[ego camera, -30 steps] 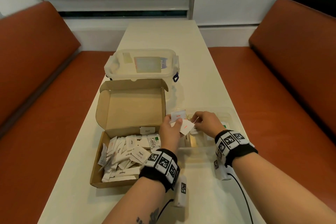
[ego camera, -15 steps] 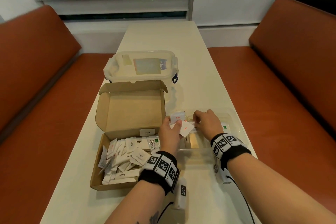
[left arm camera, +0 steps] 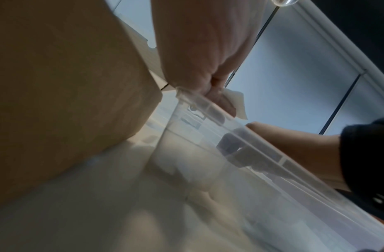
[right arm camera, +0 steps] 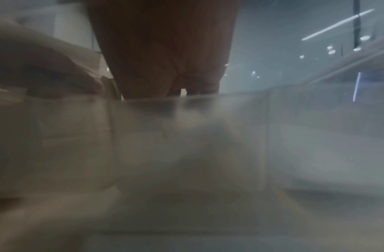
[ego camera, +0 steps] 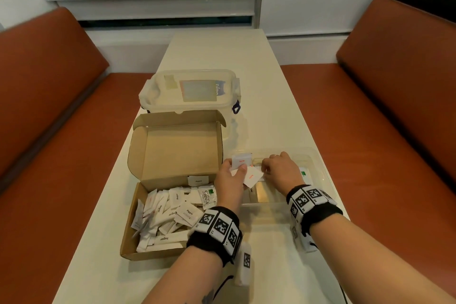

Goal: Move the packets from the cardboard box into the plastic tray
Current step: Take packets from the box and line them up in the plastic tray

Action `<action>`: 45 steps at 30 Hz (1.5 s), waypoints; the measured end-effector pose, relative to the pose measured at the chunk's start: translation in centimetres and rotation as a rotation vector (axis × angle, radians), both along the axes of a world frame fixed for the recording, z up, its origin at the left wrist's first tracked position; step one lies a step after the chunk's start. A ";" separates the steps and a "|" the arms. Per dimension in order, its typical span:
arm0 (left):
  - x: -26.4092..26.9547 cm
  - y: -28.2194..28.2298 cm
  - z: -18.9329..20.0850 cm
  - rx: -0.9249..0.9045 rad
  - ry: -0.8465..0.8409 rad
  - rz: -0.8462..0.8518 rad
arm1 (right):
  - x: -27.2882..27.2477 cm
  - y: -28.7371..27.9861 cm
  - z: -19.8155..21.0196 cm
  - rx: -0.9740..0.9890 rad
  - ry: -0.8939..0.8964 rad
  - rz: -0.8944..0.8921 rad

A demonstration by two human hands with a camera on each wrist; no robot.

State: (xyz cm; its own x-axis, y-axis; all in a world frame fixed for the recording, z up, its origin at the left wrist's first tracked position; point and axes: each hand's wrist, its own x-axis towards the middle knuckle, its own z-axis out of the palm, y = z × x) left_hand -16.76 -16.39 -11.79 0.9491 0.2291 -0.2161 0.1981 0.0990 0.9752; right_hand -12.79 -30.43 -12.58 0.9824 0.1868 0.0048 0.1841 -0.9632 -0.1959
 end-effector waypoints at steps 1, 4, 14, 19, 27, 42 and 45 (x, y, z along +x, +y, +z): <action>0.0 0.0 0.0 0.009 0.003 -0.003 | 0.0 0.0 0.0 0.014 0.010 -0.006; -0.1 -0.1 0.3 0.039 0.012 -0.029 | -0.2 0.1 0.5 0.215 -0.030 -0.062; -0.5 0.0 0.7 0.221 -0.032 -0.134 | -1.1 1.8 6.0 0.689 0.117 0.053; -0.3 0.1 0.8 0.087 0.020 -0.067 | -1.8 0.9 5.9 0.913 0.085 -0.100; 0.0 -0.5 1.0 -0.024 0.019 0.017 | -3.7 0.2 5.7 1.188 0.384 -0.160; -0.9 -1.2 1.1 -0.109 0.003 -0.130 | -4.0 -1.7 5.1 1.486 0.244 -0.408; -0.8 -1.6 1.5 -0.164 0.023 -0.142 | -4.3 -1.6 4.8 1.588 0.302 -0.410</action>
